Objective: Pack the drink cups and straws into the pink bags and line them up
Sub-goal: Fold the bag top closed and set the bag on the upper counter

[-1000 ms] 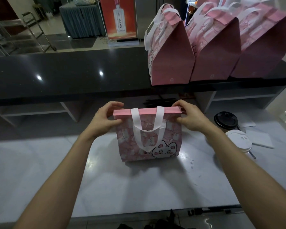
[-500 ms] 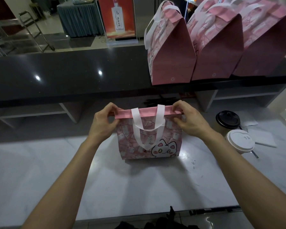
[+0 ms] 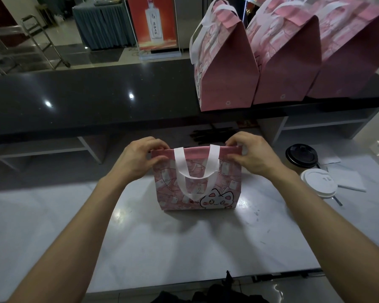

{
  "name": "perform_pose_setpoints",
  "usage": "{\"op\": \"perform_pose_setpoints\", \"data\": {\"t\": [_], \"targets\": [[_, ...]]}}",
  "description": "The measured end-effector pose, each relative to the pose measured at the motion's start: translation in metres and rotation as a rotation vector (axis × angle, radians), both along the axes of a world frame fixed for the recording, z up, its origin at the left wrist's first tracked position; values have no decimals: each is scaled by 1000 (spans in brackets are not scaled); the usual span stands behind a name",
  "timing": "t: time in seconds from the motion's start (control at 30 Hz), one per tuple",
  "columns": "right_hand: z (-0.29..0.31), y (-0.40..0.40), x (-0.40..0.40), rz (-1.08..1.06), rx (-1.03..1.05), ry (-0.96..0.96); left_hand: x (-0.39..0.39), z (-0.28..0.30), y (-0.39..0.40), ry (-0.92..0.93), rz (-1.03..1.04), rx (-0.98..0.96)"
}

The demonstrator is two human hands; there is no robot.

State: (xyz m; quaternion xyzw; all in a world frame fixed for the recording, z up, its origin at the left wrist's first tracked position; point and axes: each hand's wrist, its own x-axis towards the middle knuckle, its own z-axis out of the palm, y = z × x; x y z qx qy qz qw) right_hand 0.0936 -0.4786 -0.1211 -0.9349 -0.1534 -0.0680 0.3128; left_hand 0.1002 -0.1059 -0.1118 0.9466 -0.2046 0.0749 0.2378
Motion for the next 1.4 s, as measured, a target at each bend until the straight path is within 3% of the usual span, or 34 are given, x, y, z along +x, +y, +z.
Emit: {"op": "perform_pose_setpoints", "data": {"t": [0.57,0.8,0.97,1.13,1.2,1.4], "targets": [[-10,-5,-7,-39,-8,51,6,4,12,17,59,60],[18,-8,-22,24,-94,83,5,36,14,295,-21,118],[60,25,-17,-1,71,-14,6,63,-31,139,-29,-23],[75,67,-3,135,-407,176,13,63,-82,196,-151,315],[66,71,-2,139,-439,133,16,55,-87,218,-171,338],[47,71,-4,223,-367,6,14,43,-80,55,-184,290]]}}
